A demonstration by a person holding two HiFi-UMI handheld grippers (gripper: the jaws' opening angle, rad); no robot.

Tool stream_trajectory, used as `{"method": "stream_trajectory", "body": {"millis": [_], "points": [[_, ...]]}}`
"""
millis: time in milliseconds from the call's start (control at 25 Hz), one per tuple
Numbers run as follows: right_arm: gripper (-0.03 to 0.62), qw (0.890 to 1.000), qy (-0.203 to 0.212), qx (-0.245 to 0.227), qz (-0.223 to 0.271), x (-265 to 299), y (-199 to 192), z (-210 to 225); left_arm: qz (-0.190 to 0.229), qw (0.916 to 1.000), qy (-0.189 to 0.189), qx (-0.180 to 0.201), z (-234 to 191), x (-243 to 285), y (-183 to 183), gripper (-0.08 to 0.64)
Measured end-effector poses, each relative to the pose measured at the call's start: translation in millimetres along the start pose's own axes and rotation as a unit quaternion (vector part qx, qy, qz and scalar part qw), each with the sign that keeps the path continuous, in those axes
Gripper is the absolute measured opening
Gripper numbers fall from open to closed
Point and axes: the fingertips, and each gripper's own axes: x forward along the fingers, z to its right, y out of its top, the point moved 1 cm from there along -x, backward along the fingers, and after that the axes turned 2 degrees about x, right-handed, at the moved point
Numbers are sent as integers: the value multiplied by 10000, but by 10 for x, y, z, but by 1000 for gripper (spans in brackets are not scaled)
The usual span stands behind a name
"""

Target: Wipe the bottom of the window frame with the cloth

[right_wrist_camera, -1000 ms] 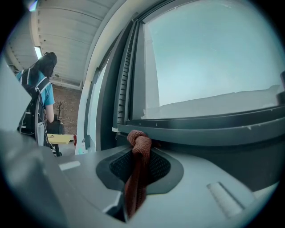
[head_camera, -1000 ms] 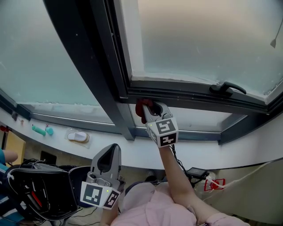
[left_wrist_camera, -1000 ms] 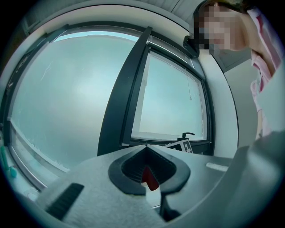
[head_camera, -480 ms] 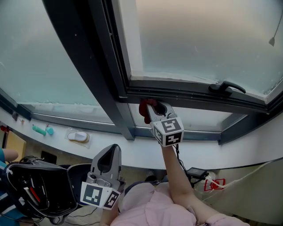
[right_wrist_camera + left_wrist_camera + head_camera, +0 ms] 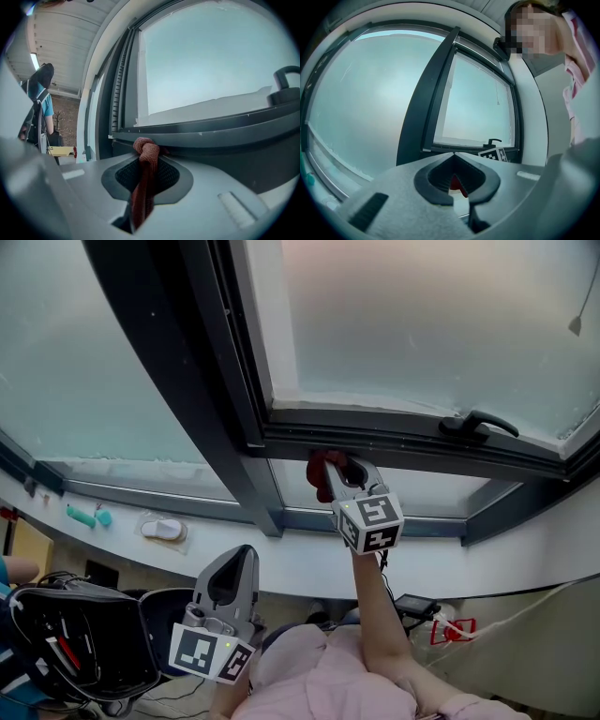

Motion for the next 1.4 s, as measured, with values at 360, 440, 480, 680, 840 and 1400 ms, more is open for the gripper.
{"method": "stream_trajectory", "body": {"millis": [360,440,480,680,840,1400], "points": [[55,9999,85,-106,46,-38,-7,42,-13,10000,-51,41,30,35,13,1],[55,9999,104,-108,30,-36,-8,42,-14,10000,-51,45,29,48,16,0],[55,9999,106,-113,28,-37,-6,45,-10,10000,-54,45,32,57,18,1],[55,9998,103,-161,21,-97,-1,121,-13,9999,-99,39,74,128,15,0],[55,9997,96,-221,-19,-159,0,200,-23,9998,-206,24,158,227,11,0],[55,9997,-45,-252,-58,-400,-8,517,-50,9989,-464,-29,422,524,-13,1]]}}
